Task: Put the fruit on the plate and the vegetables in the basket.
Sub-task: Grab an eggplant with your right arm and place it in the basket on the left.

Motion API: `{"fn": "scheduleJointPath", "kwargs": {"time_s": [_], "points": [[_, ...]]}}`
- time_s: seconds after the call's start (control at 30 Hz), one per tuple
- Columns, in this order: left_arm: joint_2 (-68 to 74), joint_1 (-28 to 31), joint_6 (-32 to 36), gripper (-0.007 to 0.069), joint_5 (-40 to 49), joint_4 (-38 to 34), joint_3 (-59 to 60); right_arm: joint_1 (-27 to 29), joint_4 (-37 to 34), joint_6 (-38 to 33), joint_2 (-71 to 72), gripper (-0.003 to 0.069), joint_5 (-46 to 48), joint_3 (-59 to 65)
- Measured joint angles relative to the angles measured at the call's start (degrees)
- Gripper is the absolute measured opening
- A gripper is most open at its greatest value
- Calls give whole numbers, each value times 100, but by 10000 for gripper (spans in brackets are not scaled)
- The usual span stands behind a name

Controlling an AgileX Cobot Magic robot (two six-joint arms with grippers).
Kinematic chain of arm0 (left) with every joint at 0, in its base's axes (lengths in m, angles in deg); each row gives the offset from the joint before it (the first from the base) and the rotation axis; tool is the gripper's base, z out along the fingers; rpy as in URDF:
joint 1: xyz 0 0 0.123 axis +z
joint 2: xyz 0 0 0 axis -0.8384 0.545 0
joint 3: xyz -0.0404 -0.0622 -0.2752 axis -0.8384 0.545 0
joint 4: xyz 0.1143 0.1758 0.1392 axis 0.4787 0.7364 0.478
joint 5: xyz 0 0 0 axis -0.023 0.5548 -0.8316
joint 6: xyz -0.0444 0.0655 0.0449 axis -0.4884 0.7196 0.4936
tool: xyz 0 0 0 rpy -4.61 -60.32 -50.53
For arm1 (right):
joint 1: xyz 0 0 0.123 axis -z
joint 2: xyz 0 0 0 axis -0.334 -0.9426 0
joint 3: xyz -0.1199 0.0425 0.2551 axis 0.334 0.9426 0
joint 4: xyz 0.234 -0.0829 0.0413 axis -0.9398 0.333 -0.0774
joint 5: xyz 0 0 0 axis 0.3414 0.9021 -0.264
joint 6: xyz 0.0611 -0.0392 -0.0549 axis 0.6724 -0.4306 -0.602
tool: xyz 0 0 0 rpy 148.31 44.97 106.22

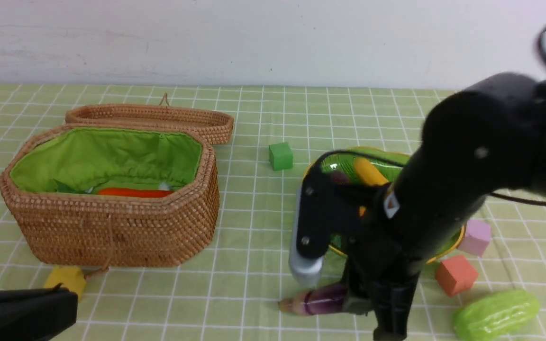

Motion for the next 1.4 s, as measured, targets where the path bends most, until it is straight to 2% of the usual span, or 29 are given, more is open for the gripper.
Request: {"fn": "scheduleJointPath", "kwargs": {"time_s": [0.1, 0.2, 0.37, 0.73, 0.87, 0.93, 0.97, 1.0, 1.1, 1.27, 1.4], "points": [[0, 0, 0, -13, 7, -37, 0, -6, 174, -339, -588, 456, -305, 0], [0, 0, 18, -13, 21, -37, 0, -6, 296, -416, -895, 545, -657, 0], [0, 0, 23, -13, 59, -37, 0, -6, 455, -419, -1092, 570, -950, -12], [0, 0, 23, -13, 111, -37, 6, -1, 1128, -429, -1696, 531, -1323, -31], [0, 0, 23, -13, 168, -44, 6, 6, 1193, -424, -1792, 474, -1345, -31], [0, 0, 23, -13, 215, -44, 6, 6, 1188, -419, -1792, 391, -1345, -31], [0, 0, 23, -13, 223, -44, 6, 6, 1187, -419, -1792, 384, -1345, -31], [0, 0, 18, -13, 230, -44, 6, 6, 1163, -419, -1792, 333, -1301, -31], [0, 0, 18, -13, 230, -44, 6, 6, 1136, -419, -1792, 333, -1278, -33], [0, 0, 12, -13, 400, 190, 6, -37, 710, -368, -1669, 333, -1019, -108], [0, 0, -285, -13, 823, 849, 6, -334, -144, -104, -1142, 333, -979, -928]]}}
